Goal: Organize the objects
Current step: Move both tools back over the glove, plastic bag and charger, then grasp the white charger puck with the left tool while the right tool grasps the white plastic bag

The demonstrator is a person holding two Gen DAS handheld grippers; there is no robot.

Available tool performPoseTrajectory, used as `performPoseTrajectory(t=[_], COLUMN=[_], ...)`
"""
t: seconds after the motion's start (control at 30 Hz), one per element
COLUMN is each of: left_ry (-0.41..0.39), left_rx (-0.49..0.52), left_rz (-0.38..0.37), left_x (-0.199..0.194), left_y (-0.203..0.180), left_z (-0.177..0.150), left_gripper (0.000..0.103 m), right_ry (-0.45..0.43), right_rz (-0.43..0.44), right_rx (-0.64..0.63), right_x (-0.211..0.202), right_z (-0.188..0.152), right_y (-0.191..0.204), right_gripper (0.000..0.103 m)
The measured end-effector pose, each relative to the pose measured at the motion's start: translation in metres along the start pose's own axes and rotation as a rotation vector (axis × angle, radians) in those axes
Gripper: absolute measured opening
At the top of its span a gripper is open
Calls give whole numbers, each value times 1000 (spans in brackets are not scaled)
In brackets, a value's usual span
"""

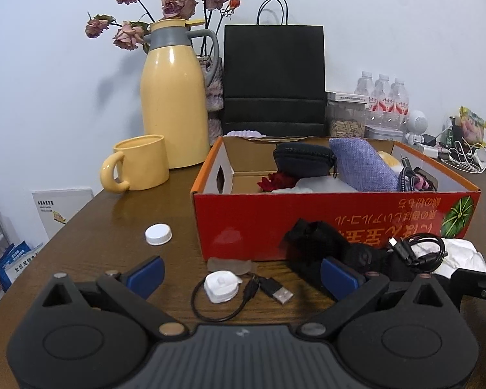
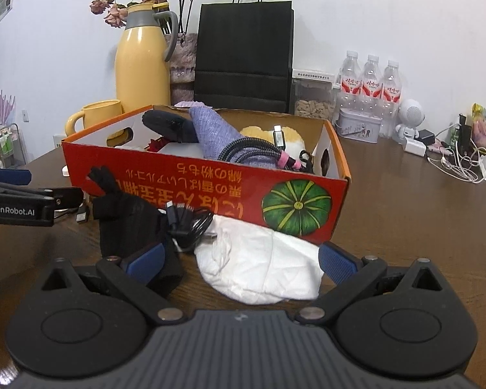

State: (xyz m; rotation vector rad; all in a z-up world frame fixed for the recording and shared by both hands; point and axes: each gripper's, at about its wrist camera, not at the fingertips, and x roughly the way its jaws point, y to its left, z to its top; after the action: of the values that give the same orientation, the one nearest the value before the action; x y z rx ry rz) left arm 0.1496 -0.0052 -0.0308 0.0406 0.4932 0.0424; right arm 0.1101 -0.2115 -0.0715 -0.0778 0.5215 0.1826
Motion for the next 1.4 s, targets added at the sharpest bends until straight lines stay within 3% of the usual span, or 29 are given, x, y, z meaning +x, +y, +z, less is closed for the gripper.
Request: performPoseTrajectory(t=[0.53, 0.97, 1.1, 1.2, 1.3, 1.37, 1.4], left_ry=[48, 116, 135, 146, 174, 154, 146], left_rx=[-50, -34, -55, -90, -126, -142, -149], left_rz=[16, 33, 46, 58, 30, -1, -19], left_x=[-4, 6, 15, 21, 29, 27, 26], left_y=[11, 12, 19, 26, 32, 33, 34], left_z=[-7, -6, 0, 5, 4, 2, 2], left_gripper=[103, 102, 99, 93, 68, 37, 34], right_ry=[48, 96, 127, 136, 145, 158, 155], right_rz=[9, -55, -22, -19, -5, -4, -5], right_rx=[19, 33, 65, 82, 99, 107, 106], right_x=[-5, 7, 17, 25, 32, 37, 37], right_z=[-11, -7, 0, 4, 4, 3, 3], right_y=[1, -16, -26, -30, -31, -31, -31], right_gripper=[103, 103, 103, 103, 103, 103, 103])
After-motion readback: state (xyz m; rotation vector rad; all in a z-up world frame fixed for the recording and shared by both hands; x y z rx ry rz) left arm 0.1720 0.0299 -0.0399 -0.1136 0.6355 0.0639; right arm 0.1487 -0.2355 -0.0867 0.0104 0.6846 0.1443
